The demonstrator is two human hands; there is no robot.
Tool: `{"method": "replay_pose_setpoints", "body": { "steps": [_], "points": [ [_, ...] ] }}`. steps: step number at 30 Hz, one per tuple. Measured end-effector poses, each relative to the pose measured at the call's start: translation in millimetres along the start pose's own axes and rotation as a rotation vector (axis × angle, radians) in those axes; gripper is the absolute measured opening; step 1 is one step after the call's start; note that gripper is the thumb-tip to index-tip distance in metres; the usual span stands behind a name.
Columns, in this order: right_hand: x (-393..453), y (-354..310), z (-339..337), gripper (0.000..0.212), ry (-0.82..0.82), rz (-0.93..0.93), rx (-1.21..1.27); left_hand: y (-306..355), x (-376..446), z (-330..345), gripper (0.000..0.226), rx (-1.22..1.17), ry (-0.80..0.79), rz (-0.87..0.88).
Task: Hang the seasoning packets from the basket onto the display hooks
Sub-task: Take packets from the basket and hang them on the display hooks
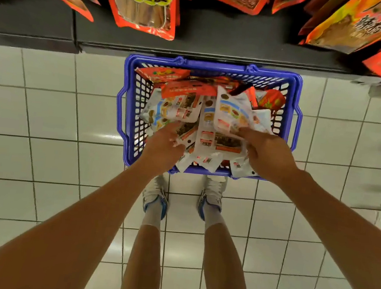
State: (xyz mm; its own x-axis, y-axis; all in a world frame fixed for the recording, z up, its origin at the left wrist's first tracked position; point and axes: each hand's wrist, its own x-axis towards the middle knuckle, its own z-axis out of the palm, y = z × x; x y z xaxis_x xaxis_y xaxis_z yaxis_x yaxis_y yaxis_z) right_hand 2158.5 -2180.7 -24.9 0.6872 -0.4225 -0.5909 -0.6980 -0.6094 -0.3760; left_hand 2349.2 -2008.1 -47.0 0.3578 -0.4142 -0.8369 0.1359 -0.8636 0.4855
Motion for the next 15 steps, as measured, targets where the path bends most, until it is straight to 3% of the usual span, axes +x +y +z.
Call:
{"method": "replay_pose_setpoints", "body": {
  "steps": [2,4,5,7,9,11,15],
  "points": [
    [-17.3,-12.3,-13.1,0.034,0.023,-0.140,0.059,7.9,-1.8,3.6,0.088,0.235,0.023,0.317],
    [-31.0,-21.6,-24.0,0.035,0.013,-0.257,0.087,19.4,-2.1,5.5,0.096,0.449,0.024,0.562],
    [-34.7,-24.2,-26.6,0.035,0.015,-0.297,0.086,26.1,-1.9,4.9,0.089,0.487,0.005,0.635],
    [-38.0,-25.0,-28.3,0.035,0.040,-0.311,0.147,34.5,0.3,2.0,0.053,0.548,-0.016,0.690],
    [-34.5,-17.7,-26.9,0.039,0.089,-0.200,0.315,34.8,-1.5,-0.2,0.036,0.675,0.005,0.596],
    [-21.5,1.2,-19.5,0.045,0.128,-0.048,0.377,27.2,-4.2,-4.6,0.032,0.547,0.040,0.436],
    [13.8,40.3,12.5,0.072,0.056,0.148,0.100,12.4,-10.4,-14.5,0.034,0.188,0.118,0.161]
  ]
}}
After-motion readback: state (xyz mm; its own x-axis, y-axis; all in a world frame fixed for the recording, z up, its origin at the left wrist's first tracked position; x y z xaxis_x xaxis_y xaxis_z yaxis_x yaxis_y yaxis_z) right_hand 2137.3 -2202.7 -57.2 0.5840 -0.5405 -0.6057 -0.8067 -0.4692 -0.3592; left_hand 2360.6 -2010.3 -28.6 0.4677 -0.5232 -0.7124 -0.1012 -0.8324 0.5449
